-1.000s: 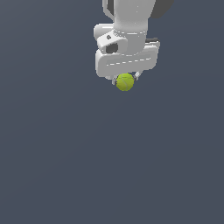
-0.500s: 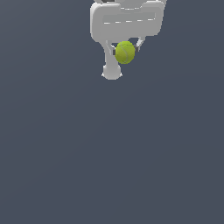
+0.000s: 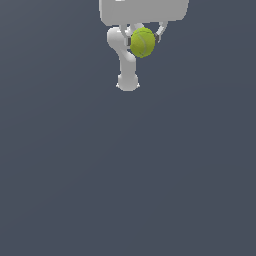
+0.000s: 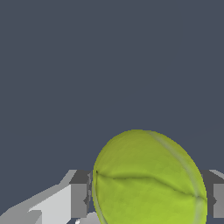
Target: Pick up the object and move it to a goal position.
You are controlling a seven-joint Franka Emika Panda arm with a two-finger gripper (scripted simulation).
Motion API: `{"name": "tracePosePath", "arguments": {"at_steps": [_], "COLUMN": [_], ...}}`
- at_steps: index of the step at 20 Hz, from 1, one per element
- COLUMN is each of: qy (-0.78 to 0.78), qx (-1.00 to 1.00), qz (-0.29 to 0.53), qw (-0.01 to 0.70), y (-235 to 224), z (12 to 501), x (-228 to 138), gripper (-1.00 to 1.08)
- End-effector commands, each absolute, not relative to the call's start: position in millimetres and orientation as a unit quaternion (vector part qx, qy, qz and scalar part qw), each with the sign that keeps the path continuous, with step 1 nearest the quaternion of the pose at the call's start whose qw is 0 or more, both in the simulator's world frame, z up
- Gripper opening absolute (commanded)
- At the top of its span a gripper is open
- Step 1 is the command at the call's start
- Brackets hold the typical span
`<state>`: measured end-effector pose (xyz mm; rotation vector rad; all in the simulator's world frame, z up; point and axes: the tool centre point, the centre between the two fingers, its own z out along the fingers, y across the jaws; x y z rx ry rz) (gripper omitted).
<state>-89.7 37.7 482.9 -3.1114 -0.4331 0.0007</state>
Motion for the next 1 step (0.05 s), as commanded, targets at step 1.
{"name": "tracePosePath", "arguments": {"at_steps": [1], "qy": [-0.138], "qx": [-0.990], "qz": [0.000], "qw": [0.000], "y": [37.6], "z": [485.8], "x": [-90.2], "gripper": [-1.00]}}
